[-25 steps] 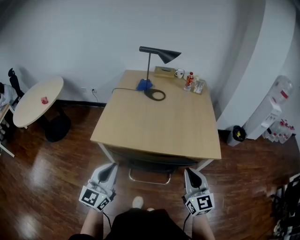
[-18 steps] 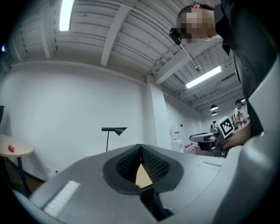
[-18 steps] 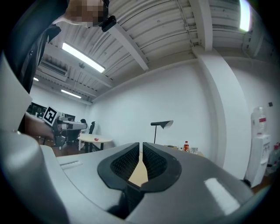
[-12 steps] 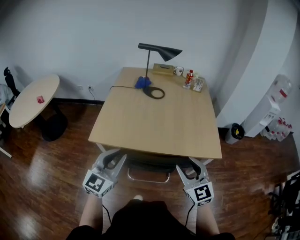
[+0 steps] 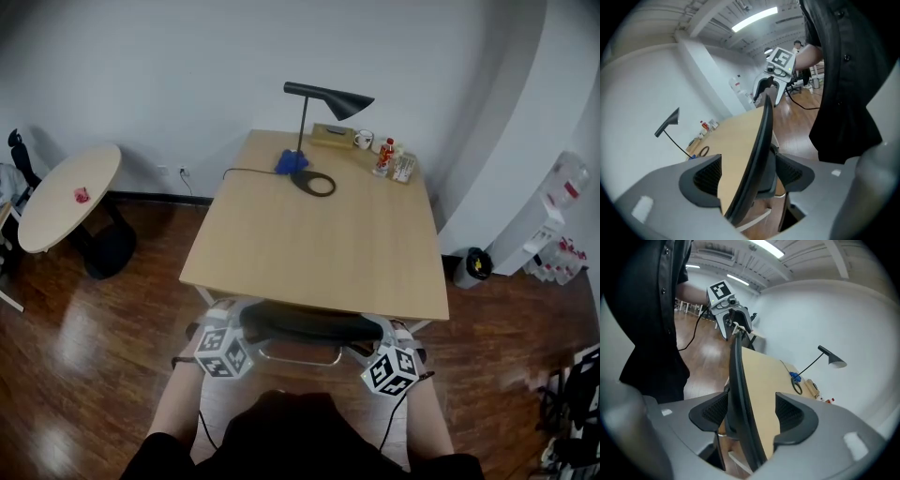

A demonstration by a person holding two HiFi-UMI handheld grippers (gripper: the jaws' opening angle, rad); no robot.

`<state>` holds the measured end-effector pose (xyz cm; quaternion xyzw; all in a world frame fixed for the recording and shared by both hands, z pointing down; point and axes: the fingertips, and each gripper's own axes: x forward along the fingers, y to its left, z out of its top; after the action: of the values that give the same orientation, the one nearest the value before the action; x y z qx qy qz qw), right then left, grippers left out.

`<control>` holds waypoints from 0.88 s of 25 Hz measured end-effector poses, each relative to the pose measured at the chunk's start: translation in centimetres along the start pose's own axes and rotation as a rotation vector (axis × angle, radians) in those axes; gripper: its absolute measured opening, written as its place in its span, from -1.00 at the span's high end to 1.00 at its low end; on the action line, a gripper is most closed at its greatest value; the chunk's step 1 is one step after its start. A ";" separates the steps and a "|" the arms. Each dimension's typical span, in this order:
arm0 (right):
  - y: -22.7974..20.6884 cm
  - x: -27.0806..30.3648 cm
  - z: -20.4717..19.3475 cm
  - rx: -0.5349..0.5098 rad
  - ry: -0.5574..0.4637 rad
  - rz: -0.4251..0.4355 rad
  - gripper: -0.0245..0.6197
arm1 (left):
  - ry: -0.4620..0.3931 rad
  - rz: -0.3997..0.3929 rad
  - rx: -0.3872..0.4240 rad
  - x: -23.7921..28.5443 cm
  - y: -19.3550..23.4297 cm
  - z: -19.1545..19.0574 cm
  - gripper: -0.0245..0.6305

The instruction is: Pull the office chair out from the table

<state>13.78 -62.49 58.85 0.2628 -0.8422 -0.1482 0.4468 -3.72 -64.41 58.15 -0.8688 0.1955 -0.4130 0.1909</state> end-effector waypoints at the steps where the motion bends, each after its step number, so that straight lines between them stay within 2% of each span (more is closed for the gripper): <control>1: 0.2 0.3 -0.3 -0.023 0.018 0.008 -0.10 | 0.027 -0.021 0.019 0.6 -0.3 -0.6 -0.12; 6: 0.5 1.9 -2.2 -0.119 0.127 0.036 -0.05 | 0.117 -0.070 0.101 2.6 -1.0 -2.4 -0.12; 10: 0.5 3.4 -3.4 -0.143 0.166 0.051 0.06 | 0.099 -0.078 0.145 3.7 -1.0 -2.0 -0.07; 13: 0.8 4.2 -3.9 -0.144 0.189 0.050 0.06 | 0.106 -0.064 0.179 4.5 -1.4 -2.1 0.21; 16: 1.1 4.5 -4.8 -0.192 0.263 0.061 0.19 | 0.179 -0.049 0.257 5.2 -1.5 -3.3 0.38; 19: 1.3 4.9 -5.9 -0.286 0.362 0.076 0.56 | 0.237 -0.038 0.351 5.5 -1.4 -4.1 0.60; 22: 1.4 5.0 -6.2 -0.296 0.385 0.108 0.60 | 0.251 -0.055 0.379 5.4 -1.4 -4.3 0.70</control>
<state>16.22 -64.30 66.37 0.1726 -0.7234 -0.1929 0.6401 -3.68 -66.64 64.84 -0.7643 0.1131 -0.5521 0.3136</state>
